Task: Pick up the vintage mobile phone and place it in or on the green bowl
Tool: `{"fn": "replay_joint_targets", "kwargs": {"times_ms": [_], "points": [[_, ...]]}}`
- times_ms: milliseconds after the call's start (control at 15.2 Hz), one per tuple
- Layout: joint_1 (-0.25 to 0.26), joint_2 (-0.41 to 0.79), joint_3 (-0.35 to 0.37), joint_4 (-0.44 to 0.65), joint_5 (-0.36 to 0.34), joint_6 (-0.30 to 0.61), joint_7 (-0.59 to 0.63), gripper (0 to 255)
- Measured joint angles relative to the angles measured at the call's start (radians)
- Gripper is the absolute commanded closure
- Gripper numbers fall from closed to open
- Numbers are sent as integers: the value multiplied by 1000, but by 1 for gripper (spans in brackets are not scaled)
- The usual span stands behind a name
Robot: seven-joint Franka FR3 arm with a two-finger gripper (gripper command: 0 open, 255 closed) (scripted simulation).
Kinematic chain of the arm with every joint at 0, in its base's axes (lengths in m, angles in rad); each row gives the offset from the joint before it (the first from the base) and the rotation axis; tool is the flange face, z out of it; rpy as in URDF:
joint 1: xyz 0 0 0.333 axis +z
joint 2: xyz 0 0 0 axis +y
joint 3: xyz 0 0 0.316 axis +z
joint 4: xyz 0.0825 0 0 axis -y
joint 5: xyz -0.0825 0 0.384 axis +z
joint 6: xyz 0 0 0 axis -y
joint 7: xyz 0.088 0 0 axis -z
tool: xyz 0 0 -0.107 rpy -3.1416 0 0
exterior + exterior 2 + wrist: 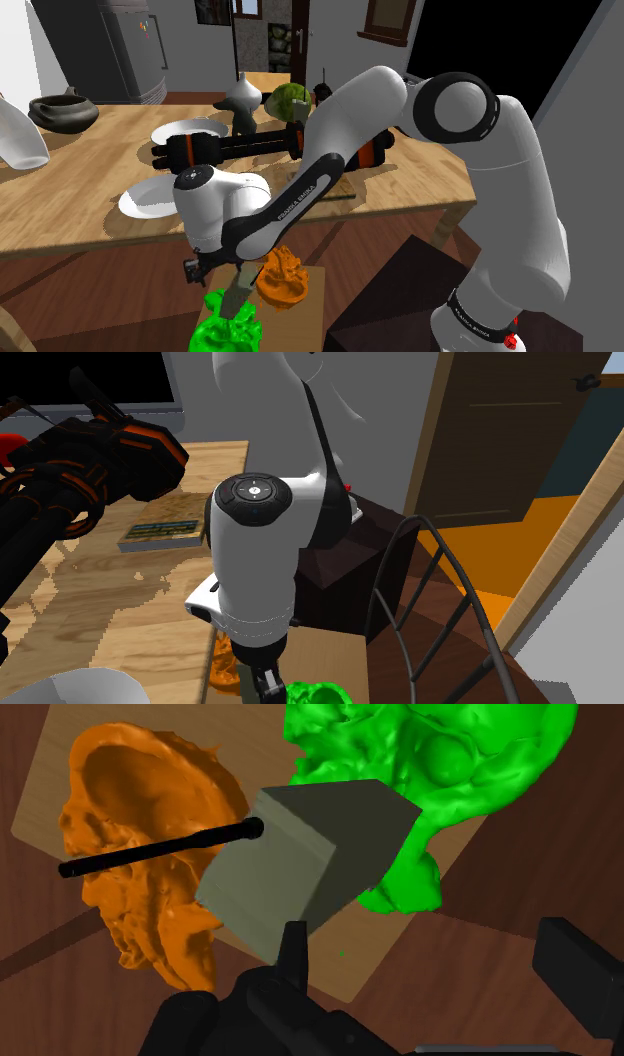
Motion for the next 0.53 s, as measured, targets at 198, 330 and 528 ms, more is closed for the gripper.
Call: {"fn": "replay_joint_targets", "kwargs": {"times_ms": [198, 330, 528], "points": [[0, 0, 0, 0, 0, 0, 0, 0], [-14, -29, 18, -3, 22, -22, -14, 0], [-29, -72, 47, 5, 59, -66, -35, 0]]}}
